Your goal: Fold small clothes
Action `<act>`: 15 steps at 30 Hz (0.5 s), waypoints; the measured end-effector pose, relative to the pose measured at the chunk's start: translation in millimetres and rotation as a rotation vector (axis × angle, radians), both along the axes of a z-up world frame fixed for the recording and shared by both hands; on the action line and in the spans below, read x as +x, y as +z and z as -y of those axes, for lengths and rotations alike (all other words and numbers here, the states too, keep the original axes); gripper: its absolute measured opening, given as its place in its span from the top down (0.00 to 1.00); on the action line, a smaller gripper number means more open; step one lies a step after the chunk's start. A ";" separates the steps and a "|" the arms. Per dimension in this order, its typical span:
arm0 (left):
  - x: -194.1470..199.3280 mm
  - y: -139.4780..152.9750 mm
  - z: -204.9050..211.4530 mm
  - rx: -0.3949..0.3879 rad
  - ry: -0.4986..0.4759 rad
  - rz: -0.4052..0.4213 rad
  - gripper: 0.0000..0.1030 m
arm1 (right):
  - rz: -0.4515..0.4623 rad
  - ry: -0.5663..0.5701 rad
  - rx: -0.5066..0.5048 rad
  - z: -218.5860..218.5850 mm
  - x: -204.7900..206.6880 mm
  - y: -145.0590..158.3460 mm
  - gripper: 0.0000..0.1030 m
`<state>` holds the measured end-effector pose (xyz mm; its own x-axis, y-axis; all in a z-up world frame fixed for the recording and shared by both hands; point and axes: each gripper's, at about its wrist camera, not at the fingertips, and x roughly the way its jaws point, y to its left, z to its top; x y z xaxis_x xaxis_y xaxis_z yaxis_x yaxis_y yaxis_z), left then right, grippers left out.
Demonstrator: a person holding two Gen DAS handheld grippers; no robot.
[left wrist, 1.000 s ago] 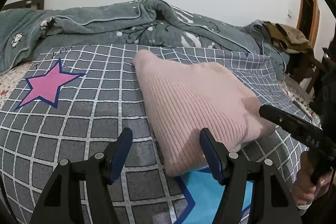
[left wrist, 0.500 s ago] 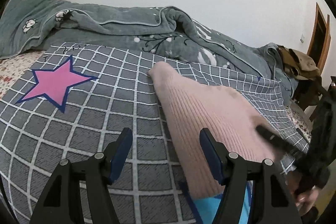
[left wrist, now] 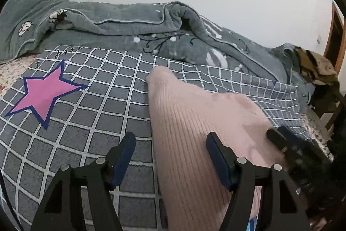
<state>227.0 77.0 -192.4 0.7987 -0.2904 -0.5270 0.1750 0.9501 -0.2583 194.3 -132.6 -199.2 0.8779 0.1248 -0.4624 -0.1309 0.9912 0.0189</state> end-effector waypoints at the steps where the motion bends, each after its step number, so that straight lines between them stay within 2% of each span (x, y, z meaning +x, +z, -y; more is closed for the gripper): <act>1: 1.7 -0.2 2.4 0.012 0.002 -0.001 0.35 | -0.039 -0.012 0.014 5.2 5.6 -8.3 0.61; 3: 3.8 -0.8 6.4 0.041 0.007 -0.005 0.33 | -0.066 -0.003 0.109 20.4 7.8 -14.6 0.61; 5: 4.7 0.0 9.6 0.066 0.015 0.008 0.33 | -0.054 -0.006 0.138 25.7 7.1 -10.8 0.61; 10: 11.7 1.5 11.3 0.067 0.014 0.001 0.33 | -0.052 -0.015 0.073 17.8 12.8 -5.0 0.61; 15: 15.8 1.1 11.0 0.059 0.004 -0.007 0.33 | -0.080 -0.013 0.093 18.8 23.1 -14.0 0.62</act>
